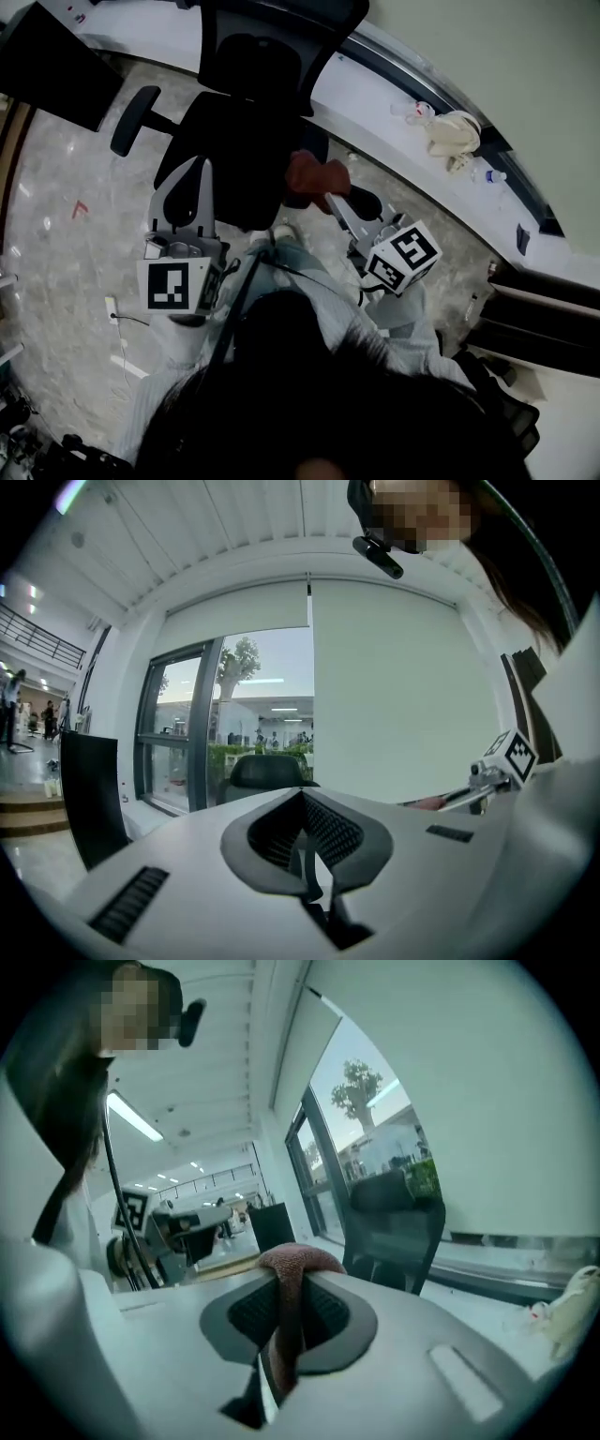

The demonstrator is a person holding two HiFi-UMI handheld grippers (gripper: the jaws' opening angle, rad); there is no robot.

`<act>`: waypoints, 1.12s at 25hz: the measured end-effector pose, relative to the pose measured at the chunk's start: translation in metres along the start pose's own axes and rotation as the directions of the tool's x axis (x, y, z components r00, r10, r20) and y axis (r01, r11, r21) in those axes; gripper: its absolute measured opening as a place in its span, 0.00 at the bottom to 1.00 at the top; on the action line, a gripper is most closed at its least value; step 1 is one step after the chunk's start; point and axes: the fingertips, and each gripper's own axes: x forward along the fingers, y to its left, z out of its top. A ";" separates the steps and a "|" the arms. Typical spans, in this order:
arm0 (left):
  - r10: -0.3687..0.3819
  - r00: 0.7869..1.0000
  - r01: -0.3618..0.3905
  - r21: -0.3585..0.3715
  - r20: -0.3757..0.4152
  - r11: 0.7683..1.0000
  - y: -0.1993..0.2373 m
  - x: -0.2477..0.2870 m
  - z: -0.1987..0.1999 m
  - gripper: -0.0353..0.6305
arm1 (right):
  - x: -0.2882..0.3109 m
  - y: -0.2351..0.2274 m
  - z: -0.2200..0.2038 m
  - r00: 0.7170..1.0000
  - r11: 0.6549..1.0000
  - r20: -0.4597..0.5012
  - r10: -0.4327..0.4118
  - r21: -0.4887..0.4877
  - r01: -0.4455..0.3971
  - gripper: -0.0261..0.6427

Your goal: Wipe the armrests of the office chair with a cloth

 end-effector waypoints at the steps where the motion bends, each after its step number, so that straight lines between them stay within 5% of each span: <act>1: 0.001 1.000 -0.001 0.014 0.005 1.000 -0.001 -0.001 0.004 0.06 | -0.008 0.004 0.017 0.999 1.000 0.043 0.001 -0.011 -0.001 0.07; 5: -0.037 0.999 0.037 -0.007 0.029 0.999 -0.013 -0.003 0.017 0.06 | -0.027 0.014 0.054 0.992 0.999 0.128 0.002 -0.032 0.002 0.07; 8: -0.175 0.984 0.176 -0.027 0.030 0.984 -0.043 -0.002 0.022 0.06 | -0.029 0.013 0.059 0.997 0.999 0.075 0.018 -0.032 -0.015 0.07; 14: -0.430 0.902 0.430 0.014 -0.029 0.903 -0.099 0.009 0.013 0.06 | -0.006 0.018 0.066 0.973 0.981 -0.189 0.130 -0.120 -0.154 0.07; 16: -0.482 0.875 0.483 0.027 -0.037 0.875 -0.112 0.012 0.012 0.18 | 0.000 0.023 0.071 0.950 0.963 -0.263 0.171 -0.159 -0.217 0.07; 22: -0.572 0.819 0.574 0.088 -0.044 0.814 -0.139 0.002 0.020 0.43 | 0.003 0.054 0.062 0.835 0.885 -0.502 0.226 -0.252 -0.391 0.07; 28: -0.589 0.805 0.593 0.162 -0.076 0.789 -0.161 0.003 0.011 0.46 | -0.007 0.072 0.045 0.632 0.729 -0.761 0.146 -0.349 -0.589 0.07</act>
